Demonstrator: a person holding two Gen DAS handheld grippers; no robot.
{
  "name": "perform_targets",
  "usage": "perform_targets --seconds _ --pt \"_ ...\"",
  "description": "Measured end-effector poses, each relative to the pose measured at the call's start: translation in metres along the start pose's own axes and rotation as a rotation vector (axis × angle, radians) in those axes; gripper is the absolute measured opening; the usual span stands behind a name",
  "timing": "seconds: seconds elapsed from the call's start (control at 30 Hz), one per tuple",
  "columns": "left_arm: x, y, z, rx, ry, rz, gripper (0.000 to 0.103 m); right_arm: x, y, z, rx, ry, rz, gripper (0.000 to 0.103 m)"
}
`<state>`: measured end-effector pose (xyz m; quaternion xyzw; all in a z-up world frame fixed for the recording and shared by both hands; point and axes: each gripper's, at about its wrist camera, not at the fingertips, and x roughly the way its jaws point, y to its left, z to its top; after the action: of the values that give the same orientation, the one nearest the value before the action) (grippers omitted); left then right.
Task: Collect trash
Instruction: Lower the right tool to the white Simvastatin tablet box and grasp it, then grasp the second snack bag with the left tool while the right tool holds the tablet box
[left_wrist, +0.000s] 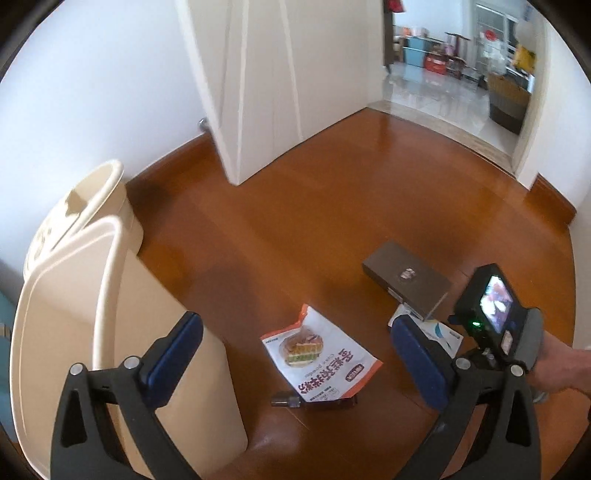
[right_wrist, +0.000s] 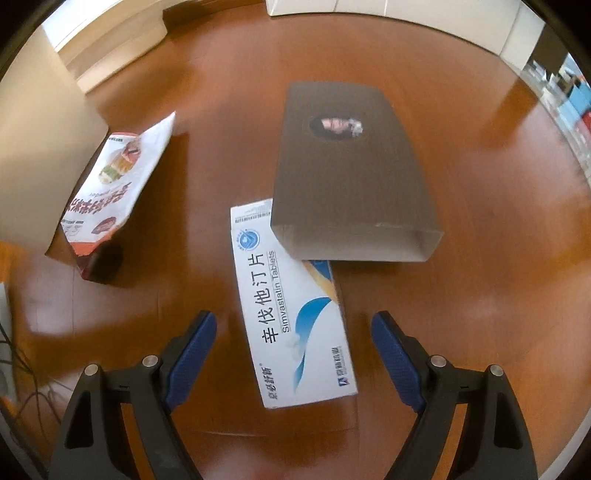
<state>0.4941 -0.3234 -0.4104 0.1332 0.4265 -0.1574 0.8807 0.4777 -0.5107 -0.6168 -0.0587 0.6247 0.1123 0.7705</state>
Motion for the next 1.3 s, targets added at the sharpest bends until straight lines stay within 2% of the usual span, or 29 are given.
perform_targets --seconds 0.03,0.1,0.13,0.2,0.27,0.3,0.43,0.57,0.67,0.7,0.73,0.8,0.9,0.97,1.03,1.1,1.13,1.17,1.2,1.3 --pt "0.007 -0.006 -0.001 0.013 0.012 -0.005 0.103 -0.001 0.002 -0.001 -0.019 -0.029 -0.014 0.085" --pt "0.021 -0.011 -0.002 0.02 0.061 -0.01 0.103 -0.003 0.004 -0.001 -0.021 -0.055 -0.047 0.07" --pt "0.024 -0.014 -0.002 0.025 0.067 -0.002 0.103 -0.006 0.0 -0.003 0.0 -0.067 -0.054 0.056" --pt "0.033 -0.022 -0.003 0.045 0.084 -0.012 0.103 -0.01 -0.006 -0.009 0.046 -0.065 -0.044 0.056" --pt "0.053 -0.028 -0.007 0.04 0.163 -0.048 0.103 -0.018 -0.007 -0.02 0.073 -0.09 -0.058 0.055" --pt "0.068 -0.025 -0.011 -0.001 0.227 -0.064 0.103 -0.023 -0.008 -0.027 0.094 -0.106 -0.059 0.055" --pt "0.13 -0.007 -0.025 -0.164 0.434 -0.013 0.103 -0.053 -0.008 -0.064 0.203 -0.188 -0.001 0.055" --pt "0.173 0.001 -0.028 -0.293 0.538 -0.007 0.103 -0.068 0.001 -0.09 0.214 -0.226 0.033 0.056" --pt "0.198 0.008 -0.035 -0.411 0.623 -0.033 0.103 -0.075 0.004 -0.097 0.228 -0.25 0.039 0.056" --pt "0.203 0.012 -0.038 -0.443 0.651 -0.02 0.103 -0.076 0.004 -0.098 0.237 -0.26 0.044 0.056" --pt "0.207 0.016 -0.042 -0.476 0.669 -0.009 0.103 -0.085 0.005 -0.087 0.245 -0.267 0.046 0.056" --pt "0.214 0.019 -0.049 -0.506 0.692 -0.024 0.103 -0.09 0.008 -0.087 0.256 -0.281 0.046 0.056" --pt "0.228 0.021 -0.061 -0.532 0.736 -0.067 0.103 -0.093 0.006 -0.083 0.265 -0.299 0.047 0.056" --pt "0.238 0.023 -0.07 -0.576 0.767 -0.121 0.103 -0.093 0.008 -0.081 0.262 -0.306 0.047 0.056" --pt "0.237 0.02 -0.067 -0.53 0.742 -0.115 0.103 -0.093 0.007 -0.082 0.264 -0.307 0.046 0.056" --pt "0.232 0.019 -0.062 -0.484 0.704 -0.084 0.082 -0.094 0.007 -0.085 0.275 -0.306 0.045 0.056" --pt "0.227 0.018 -0.058 -0.447 0.672 -0.079 0.041 -0.095 0.007 -0.088 0.282 -0.305 0.042 0.056" --pt "0.226 0.017 -0.054 -0.427 0.656 -0.113 0.003 -0.093 0.006 -0.088 0.288 -0.302 0.041 0.056" --pt "0.225 0.018 -0.053 -0.425 0.658 -0.115 0.003 -0.092 0.005 -0.088 0.295 -0.297 0.037 0.056" --pt "0.225 0.021 -0.052 -0.438 0.635 -0.195 0.001 -0.088 0.003 -0.089 0.308 -0.296 0.033 0.056"
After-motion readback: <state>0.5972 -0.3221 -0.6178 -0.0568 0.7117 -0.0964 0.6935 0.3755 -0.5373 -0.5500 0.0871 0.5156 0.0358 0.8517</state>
